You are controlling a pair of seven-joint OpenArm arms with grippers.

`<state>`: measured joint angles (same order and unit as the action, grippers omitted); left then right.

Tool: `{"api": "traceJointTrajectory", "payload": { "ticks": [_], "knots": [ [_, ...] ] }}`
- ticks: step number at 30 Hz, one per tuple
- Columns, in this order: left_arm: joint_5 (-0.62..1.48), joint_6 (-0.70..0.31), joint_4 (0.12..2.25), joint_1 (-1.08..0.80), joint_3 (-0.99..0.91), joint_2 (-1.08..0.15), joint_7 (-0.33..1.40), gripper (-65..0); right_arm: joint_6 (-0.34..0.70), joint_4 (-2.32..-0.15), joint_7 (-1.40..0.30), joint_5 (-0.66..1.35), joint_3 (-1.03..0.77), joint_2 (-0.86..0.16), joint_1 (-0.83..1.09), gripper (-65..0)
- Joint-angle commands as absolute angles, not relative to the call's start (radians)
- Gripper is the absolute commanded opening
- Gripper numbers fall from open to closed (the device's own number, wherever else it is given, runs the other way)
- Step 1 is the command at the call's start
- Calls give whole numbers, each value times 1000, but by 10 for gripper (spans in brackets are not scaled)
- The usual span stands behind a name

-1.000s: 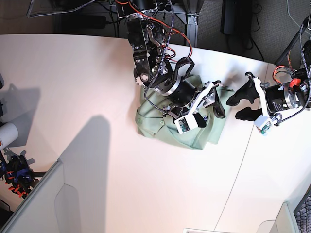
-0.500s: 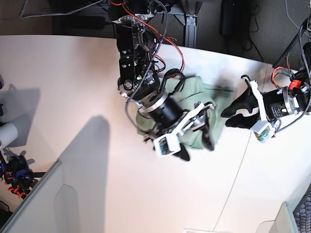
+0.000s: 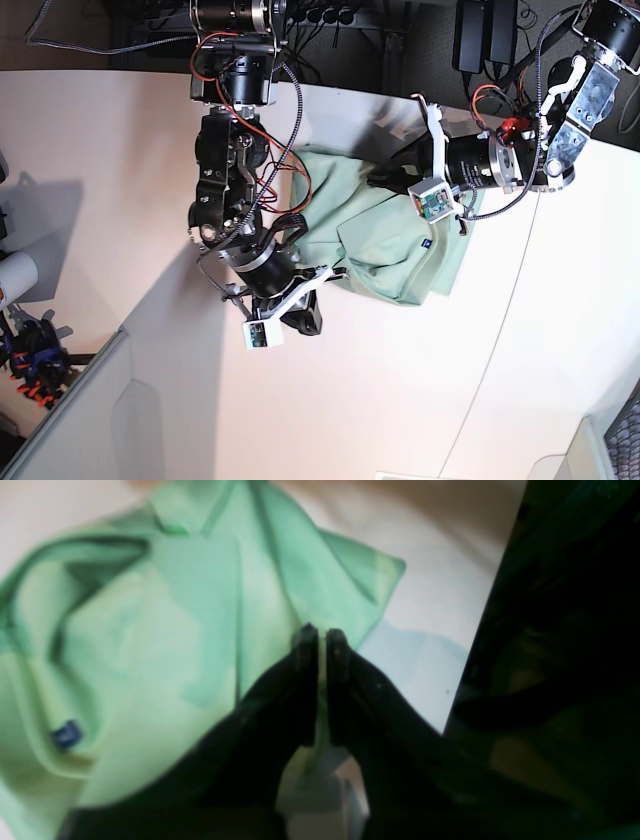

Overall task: Fold the T-shirt properly
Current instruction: 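Press and tuck the folded bundle with both grippers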

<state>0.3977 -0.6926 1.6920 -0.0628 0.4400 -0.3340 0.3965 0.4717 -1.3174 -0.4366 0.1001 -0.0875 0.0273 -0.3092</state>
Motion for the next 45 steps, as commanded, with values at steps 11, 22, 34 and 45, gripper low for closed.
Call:
{"api": "traceJointTrajectory", "payload": {
  "ticks": [11, 22, 34, 45],
  "knots": [
    [376, -698, 1566, 14, 420, -387, 369, -620, 476, -1231, -408, 83, 95, -83, -318, -650],
    [376, -698, 1523, 38, 421, -481, 305, -620, 476, -1264, -498, 195, 111, -144, -294, -650],
    [356, -698, 1330, 138, 422, -429, 257, -620, 476, -1565, -525, 199, 111, -143, -63, -650],
    [290, -698, 1181, 302, 503, -403, 187, -620, 476, -1684, -531, 209, 111, -86, 62, -650]
  ]
}}
